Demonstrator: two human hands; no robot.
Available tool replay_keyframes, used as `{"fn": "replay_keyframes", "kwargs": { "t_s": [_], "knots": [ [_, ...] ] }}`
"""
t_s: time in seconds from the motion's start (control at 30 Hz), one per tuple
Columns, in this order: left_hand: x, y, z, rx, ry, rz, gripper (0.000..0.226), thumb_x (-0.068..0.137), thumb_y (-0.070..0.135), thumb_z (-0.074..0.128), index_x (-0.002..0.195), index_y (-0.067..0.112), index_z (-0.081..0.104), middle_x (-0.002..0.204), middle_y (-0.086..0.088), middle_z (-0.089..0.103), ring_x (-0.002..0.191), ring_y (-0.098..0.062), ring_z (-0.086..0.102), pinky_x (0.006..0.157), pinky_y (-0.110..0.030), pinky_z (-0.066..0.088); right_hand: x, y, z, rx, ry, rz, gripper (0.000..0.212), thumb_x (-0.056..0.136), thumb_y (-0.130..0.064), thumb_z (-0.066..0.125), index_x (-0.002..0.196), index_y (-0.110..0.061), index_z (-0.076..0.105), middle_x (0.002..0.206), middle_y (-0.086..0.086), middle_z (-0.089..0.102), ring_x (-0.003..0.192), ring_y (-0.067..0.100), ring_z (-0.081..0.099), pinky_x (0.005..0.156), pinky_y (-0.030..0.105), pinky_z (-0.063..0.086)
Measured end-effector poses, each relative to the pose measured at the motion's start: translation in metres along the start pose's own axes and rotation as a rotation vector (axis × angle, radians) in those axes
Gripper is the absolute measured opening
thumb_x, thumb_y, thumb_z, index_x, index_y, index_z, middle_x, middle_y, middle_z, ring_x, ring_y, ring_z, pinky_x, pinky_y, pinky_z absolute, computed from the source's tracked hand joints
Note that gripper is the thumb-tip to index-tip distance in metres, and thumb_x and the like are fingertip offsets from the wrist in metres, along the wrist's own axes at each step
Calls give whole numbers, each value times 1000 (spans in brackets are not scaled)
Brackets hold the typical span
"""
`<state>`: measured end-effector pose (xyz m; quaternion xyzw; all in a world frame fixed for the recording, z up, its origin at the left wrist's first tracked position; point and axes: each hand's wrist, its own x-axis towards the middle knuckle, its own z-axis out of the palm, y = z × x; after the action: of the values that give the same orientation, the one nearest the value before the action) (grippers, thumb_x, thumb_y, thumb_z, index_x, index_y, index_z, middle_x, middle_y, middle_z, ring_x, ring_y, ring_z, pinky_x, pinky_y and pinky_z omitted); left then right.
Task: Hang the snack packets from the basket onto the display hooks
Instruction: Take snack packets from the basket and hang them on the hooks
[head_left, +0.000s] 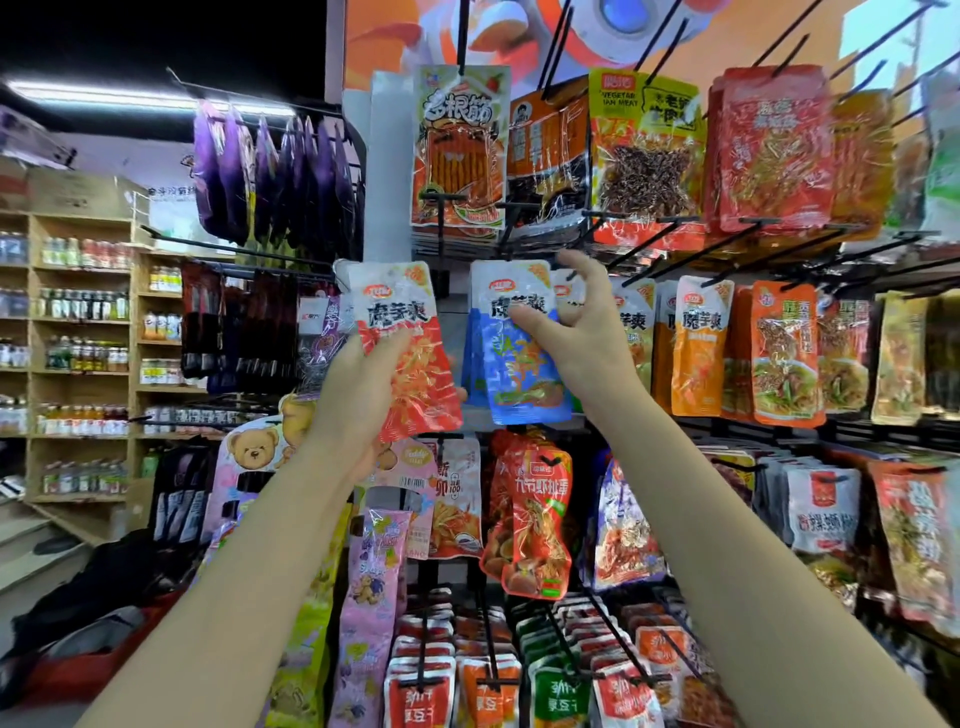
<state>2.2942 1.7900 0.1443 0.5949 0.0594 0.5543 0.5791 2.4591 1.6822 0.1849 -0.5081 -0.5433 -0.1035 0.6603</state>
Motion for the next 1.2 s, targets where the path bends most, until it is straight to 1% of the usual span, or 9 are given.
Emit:
{"fn": "replay_keyframes", "kwargs": {
  "t_s": [0.07, 0.17, 0.4, 0.57, 0.73, 0.8, 0.9, 1.07, 1.2],
  "knots": [
    [-2, -2, -3, 16, -1, 23, 10, 101, 19, 58, 107, 16, 67, 94, -7, 78, 88, -26, 75, 76, -43, 62, 1, -3, -1, -32, -10, -87, 60, 95, -22, 70, 145, -33, 40, 55, 10, 34, 43, 18, 31, 42, 24, 32],
    [-5, -3, -3, 49, 9, 28, 8, 100, 15, 60, 98, 11, 67, 79, 1, 78, 75, -16, 75, 60, -30, 61, 8, -5, 3, -62, -12, -156, 40, 99, -16, 64, 137, -23, 55, 44, -18, 41, 40, 6, 27, 45, 14, 32],
    [-5, -4, -4, 68, -12, 28, 10, 98, 18, 64, 97, 9, 69, 87, -4, 78, 82, -20, 76, 68, -34, 62, 19, 0, 8, -67, 32, -124, 30, 100, -17, 63, 128, -26, 65, 62, -35, 44, 63, -10, 39, 103, 13, 38],
    [-4, -4, -1, 81, -33, 30, 10, 97, 17, 65, 91, 11, 71, 82, -2, 78, 76, -17, 75, 69, -35, 60, 19, -4, 11, -47, 12, -101, 31, 100, -20, 62, 128, -32, 61, 78, -26, 37, 68, -5, 28, 83, 32, 45],
    [-4, -4, 2, 79, -41, 27, 10, 97, 18, 65, 91, 12, 70, 83, -1, 78, 78, -18, 75, 73, -37, 61, 16, -14, 6, -161, 5, -125, 39, 104, -20, 55, 142, -29, 53, 143, -16, 50, 94, 13, 61, 72, 27, 48],
    [-3, -4, 3, 74, -38, 25, 10, 97, 18, 65, 92, 12, 70, 82, -1, 78, 77, -18, 75, 73, -37, 60, 19, -12, 6, -186, 1, -144, 40, 105, -18, 53, 144, -27, 51, 152, -8, 47, 77, 12, 60, 59, 16, 46],
    [-3, -3, 3, 63, -36, 20, 10, 97, 19, 64, 93, 12, 70, 83, -1, 78, 78, -18, 75, 73, -38, 60, 22, -8, 10, -241, -18, -156, 43, 104, -18, 54, 147, -25, 49, 152, -4, 48, 60, -4, 42, 58, 11, 35],
    [-2, -3, 3, 81, -33, 34, 10, 96, 20, 65, 90, 13, 71, 83, -1, 78, 78, -19, 75, 67, -37, 59, 23, -10, 8, -468, -25, -94, 34, 103, -25, 57, 136, -17, 61, 134, 7, 49, 108, 18, 50, 95, 23, 38],
    [-1, 1, 2, 66, -24, 86, 9, 88, 20, 73, 95, 14, 74, 87, -2, 79, 79, -19, 76, 66, -34, 63, 21, -11, 11, -550, 94, -217, 33, 102, -30, 57, 95, -2, 74, 94, 4, 48, 85, 9, 40, 69, 19, 28]
  ]
}}
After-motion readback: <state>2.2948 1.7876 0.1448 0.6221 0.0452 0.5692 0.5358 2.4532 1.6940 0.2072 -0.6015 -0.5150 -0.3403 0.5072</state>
